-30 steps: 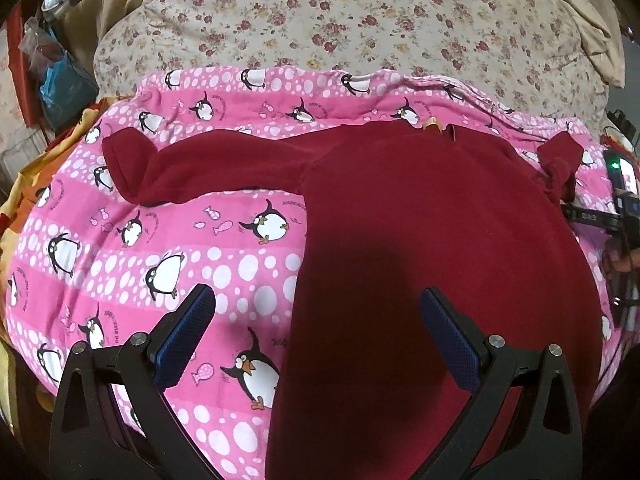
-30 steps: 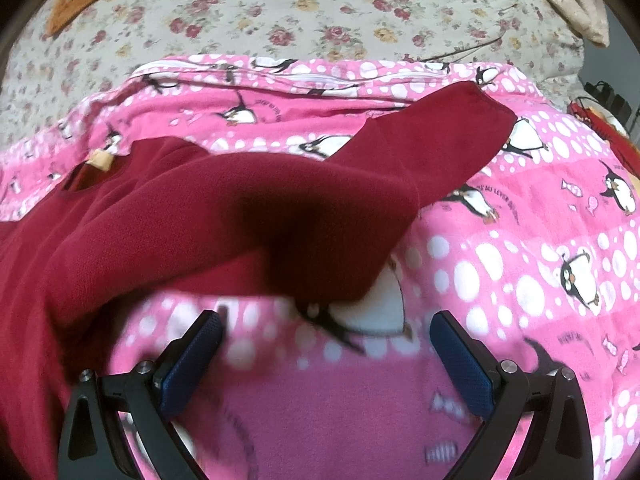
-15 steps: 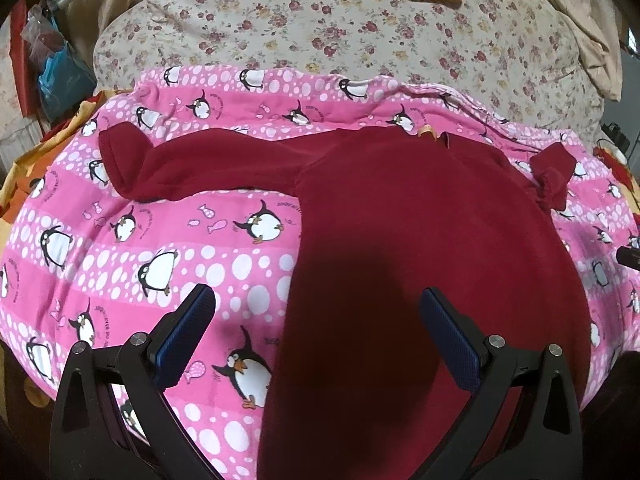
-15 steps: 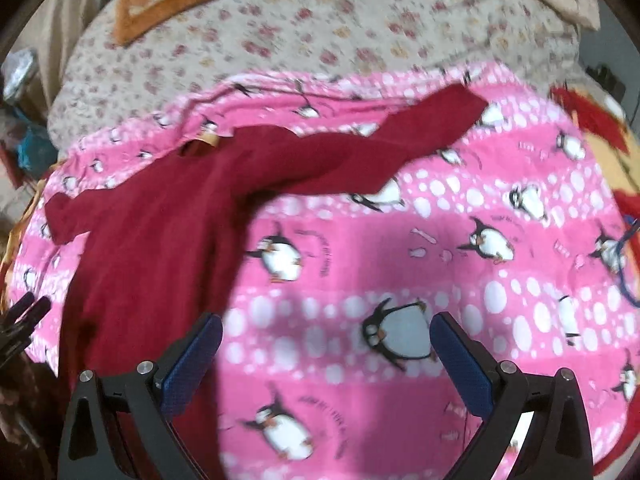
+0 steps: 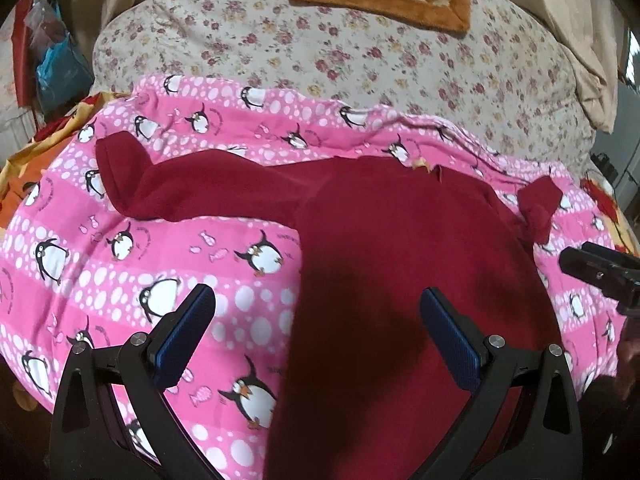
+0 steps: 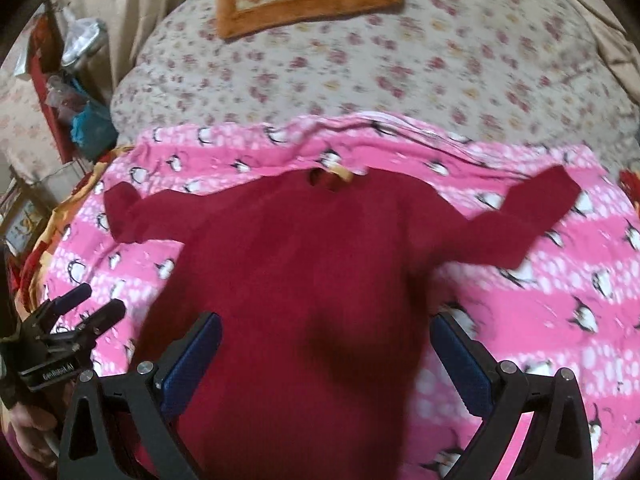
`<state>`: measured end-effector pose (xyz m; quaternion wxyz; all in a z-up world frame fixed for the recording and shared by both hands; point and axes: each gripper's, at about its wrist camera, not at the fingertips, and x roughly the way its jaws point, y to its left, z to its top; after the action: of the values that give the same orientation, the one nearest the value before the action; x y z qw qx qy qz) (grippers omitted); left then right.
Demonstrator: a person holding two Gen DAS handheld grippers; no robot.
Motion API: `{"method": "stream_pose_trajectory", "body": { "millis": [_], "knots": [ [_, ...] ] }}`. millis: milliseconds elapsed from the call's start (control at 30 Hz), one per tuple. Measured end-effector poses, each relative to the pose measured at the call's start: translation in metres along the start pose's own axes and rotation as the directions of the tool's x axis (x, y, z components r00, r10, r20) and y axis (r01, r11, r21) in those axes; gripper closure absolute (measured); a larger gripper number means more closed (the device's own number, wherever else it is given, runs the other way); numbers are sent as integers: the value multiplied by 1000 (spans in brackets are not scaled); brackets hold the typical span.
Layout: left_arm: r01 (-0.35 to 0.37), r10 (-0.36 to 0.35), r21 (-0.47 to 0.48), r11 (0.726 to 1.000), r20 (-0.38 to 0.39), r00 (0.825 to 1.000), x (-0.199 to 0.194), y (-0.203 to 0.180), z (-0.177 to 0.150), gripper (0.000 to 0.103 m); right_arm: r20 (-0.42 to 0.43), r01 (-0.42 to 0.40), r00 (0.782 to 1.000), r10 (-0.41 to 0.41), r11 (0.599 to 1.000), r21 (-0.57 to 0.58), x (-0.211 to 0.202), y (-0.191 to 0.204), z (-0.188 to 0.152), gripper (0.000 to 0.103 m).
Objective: Fold small clothes
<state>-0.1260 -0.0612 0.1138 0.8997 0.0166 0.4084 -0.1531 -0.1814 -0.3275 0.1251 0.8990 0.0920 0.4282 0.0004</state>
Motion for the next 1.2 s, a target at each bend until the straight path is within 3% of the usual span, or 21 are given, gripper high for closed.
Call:
{"method": "stream_pose_trajectory", "body": {
  "millis": [300,467,633,900,1200],
  "knots": [
    [-36,36,-71,997,4,999,12,33,9,1,-2,11,1000,-11,999,-53,32,56,20,0],
    [-64,63,-98,993,-13,998,22,44,7,1,-27,-29,999,27,998,-58,55,69,13,0],
    [-93,92,-97,991,-14,996,28,49,5,1,-52,-64,997,62,998,-25,70,70,5,0],
    [-96,94,-92,991,-26,995,36,50,4,1,-68,-36,997,34,999,-19,78,69,4,0],
    [-97,94,-109,989,-37,995,37,55,9,1,-80,-33,996,35,999,21,63,62,7,0]
  ]
}}
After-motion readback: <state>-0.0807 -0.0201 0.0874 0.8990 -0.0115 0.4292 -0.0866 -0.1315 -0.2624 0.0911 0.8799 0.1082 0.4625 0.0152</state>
